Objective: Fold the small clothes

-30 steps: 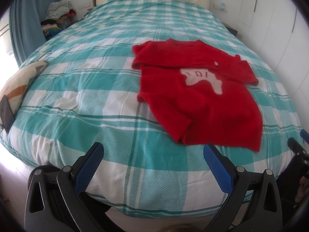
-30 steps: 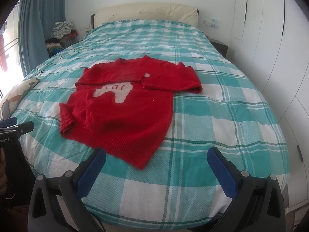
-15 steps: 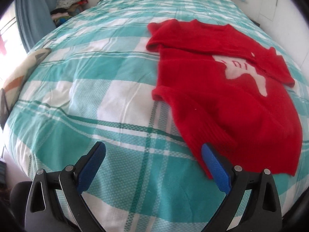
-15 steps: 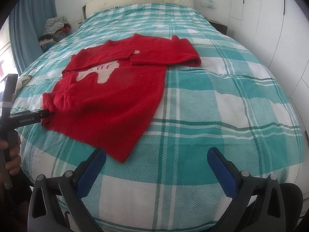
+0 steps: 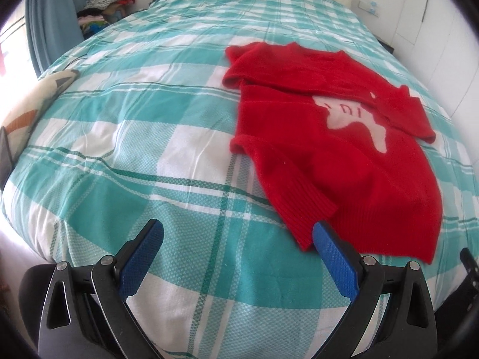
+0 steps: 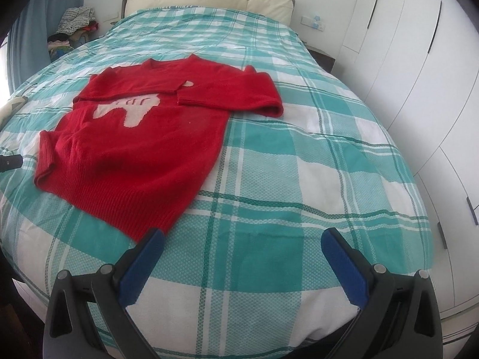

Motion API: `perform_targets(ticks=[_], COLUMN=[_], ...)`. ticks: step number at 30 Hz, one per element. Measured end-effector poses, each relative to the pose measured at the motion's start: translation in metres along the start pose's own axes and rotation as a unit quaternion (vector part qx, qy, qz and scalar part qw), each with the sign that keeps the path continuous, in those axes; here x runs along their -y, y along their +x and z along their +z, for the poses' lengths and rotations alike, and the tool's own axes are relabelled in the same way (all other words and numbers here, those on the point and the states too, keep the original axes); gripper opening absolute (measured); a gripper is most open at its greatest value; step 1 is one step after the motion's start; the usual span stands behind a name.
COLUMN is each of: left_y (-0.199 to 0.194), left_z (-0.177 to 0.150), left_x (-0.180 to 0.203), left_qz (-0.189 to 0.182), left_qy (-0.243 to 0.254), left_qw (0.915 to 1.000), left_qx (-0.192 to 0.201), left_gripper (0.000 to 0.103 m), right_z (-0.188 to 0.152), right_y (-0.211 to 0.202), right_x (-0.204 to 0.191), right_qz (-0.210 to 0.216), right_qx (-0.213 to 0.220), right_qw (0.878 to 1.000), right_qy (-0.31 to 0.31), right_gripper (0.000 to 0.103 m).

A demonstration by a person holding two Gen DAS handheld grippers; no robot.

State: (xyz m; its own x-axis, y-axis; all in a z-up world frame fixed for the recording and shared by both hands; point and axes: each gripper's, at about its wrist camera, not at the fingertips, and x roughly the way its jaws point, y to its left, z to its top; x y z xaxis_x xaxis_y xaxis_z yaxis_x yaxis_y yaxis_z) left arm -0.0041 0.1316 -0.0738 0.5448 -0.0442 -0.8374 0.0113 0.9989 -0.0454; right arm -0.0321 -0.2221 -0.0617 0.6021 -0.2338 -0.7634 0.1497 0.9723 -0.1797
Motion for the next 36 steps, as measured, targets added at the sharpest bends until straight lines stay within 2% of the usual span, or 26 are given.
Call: perform_targets(ticks=[10,18,21,22,24,26,28,31,34,36], left_y=[-0.001,-0.008,0.01,0.01,0.036,0.053,0.067,0.072,0.056,0.035], left_z=[0.002,-0.001,0.018,0.015,0.034,0.04,0.039,0.041,0.037,0.029], left_x=[0.026,0.045,0.069,0.07,0.089,0.099,0.1,0.077,0.03,0.002], left_qz=[0.002,0.001,0.004,0.004,0.007,0.004,0.023,0.083,0.099,0.117], left_qy=[0.037,0.069,0.078,0.081,0.084,0.082,0.082,0.052,-0.003,-0.027], left_qw=[0.9993,0.9976,0.9969,0.9967,0.9964,0.9966,0.9963,0.9951,0.995,0.9928], left_qx=[-0.01,-0.003,-0.001,-0.002,-0.007,-0.013,-0.015,-0.002,-0.007,0.004], left_gripper=[0.1,0.1,0.1,0.1,0.1,0.1,0.1,0.101,0.101,0.1], right_z=[-0.001,0.001,0.001,0.001,0.001,0.002,0.003,0.003,0.001,-0.001], right_y=[0.002,0.003,0.003,0.003,0.003,0.003,0.004,0.003,0.0,-0.001], right_x=[0.002,0.002,0.002,0.002,0.002,0.001,0.0,-0.001,0.004,0.011], right_qz=[-0.012,-0.021,-0.022,-0.022,-0.021,-0.018,-0.013,-0.008,-0.014,-0.019], right_qx=[-0.006,-0.007,-0.008,-0.008,-0.008,-0.007,-0.006,-0.006,-0.004,-0.004], right_qw=[1.0,1.0,1.0,1.0,1.0,1.0,1.0,1.0,1.0,1.0], right_qy=[0.0,-0.006,-0.007,-0.007,-0.007,-0.006,-0.006,-0.006,-0.006,0.001], right_gripper=[0.103,0.103,0.103,0.103,0.103,0.103,0.103,0.103,0.103,0.103])
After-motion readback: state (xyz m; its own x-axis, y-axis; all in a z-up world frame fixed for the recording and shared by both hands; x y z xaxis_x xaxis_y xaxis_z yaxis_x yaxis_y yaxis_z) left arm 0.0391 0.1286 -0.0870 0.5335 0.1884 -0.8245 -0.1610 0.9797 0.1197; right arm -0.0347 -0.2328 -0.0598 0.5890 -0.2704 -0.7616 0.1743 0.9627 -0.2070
